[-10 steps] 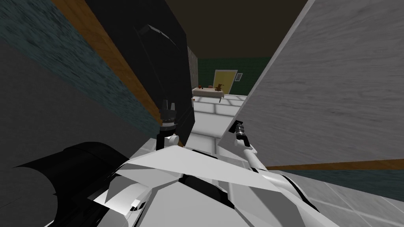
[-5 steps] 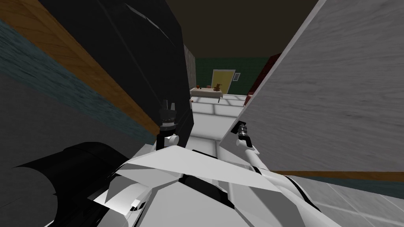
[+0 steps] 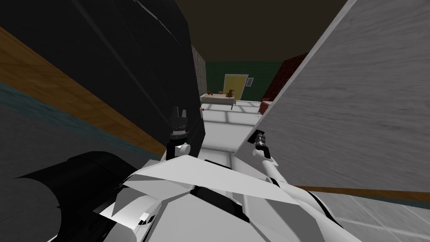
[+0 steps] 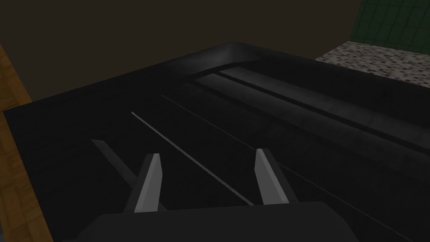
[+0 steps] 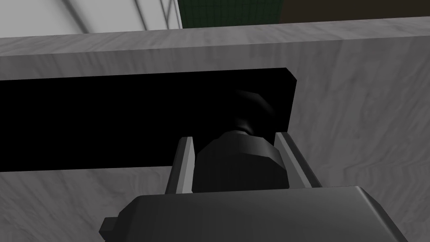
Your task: Push the door open
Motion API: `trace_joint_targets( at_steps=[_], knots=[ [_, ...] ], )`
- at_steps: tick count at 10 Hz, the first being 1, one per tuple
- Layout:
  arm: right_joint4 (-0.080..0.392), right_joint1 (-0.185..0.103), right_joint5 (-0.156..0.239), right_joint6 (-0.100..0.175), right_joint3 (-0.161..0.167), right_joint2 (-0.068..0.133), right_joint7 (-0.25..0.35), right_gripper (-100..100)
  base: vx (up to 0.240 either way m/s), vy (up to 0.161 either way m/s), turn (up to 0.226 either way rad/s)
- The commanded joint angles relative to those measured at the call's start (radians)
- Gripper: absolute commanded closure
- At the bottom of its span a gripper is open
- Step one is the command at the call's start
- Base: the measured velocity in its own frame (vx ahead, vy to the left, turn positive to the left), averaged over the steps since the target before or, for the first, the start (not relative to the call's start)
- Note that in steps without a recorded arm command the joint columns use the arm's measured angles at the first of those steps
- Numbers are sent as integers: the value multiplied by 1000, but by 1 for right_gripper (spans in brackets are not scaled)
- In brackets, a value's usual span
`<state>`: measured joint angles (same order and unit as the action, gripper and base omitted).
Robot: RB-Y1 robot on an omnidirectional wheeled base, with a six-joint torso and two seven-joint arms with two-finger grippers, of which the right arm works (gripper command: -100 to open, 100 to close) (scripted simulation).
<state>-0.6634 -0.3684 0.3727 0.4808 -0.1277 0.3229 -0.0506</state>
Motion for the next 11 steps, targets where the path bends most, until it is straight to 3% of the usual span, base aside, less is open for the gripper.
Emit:
trace_joint_targets(
  at_steps=[1, 7, 11],
  knots=[
    [22, -11, 4, 10, -23, 11, -6, 100, 176, 76, -65],
    [29, -6, 9, 7, -54, 9, -21, 100, 163, 55, -49],
    [38, 0, 26, 12, -91, 25, -37, 100, 181, -2, -36]
  ],
)
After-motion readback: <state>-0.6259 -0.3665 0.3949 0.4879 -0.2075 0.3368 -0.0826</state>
